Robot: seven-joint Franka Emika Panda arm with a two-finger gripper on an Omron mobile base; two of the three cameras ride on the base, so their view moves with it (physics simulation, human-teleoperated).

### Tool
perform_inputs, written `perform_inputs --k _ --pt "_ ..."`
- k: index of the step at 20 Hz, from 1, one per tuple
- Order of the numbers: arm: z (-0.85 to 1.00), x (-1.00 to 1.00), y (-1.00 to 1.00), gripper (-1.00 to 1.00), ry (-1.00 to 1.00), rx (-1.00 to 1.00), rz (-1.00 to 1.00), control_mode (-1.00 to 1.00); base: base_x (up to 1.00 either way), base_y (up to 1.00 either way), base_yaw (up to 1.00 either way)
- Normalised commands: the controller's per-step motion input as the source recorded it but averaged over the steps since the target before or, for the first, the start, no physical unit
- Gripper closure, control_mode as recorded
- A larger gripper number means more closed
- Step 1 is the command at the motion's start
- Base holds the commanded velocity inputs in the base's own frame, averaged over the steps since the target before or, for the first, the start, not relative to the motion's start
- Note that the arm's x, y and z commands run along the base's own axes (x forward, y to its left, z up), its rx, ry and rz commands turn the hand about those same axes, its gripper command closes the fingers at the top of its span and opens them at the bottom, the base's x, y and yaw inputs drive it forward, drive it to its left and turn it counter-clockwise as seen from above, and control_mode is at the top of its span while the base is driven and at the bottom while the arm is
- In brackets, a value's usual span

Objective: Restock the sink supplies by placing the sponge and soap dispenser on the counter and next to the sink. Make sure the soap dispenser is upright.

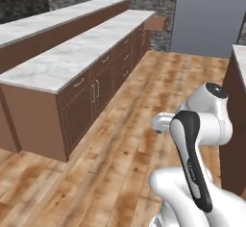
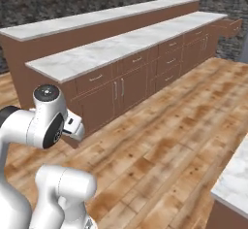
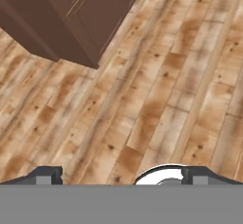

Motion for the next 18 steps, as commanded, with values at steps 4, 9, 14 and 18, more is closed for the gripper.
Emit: perform_inputs --k 4,9,14,18 --pt "0.00 0.00 0.00 -1.00 0.00 0.00 0.00 1.00 1.00 0.02 -0.26" --pt "0.00 0.00 0.00 -1.00 0.00 0.00 0.00 1.00 1.00 0.00 -0.21" --pt "0.00 0.00 0.00 -1.00 0.00 0.00 0.00 1.00 1.00 0.00 -0.18" --pt "0.00 0.00 0.00 -1.00 0.00 0.00 0.00 1.00 1.00 -0.02 -0.16"
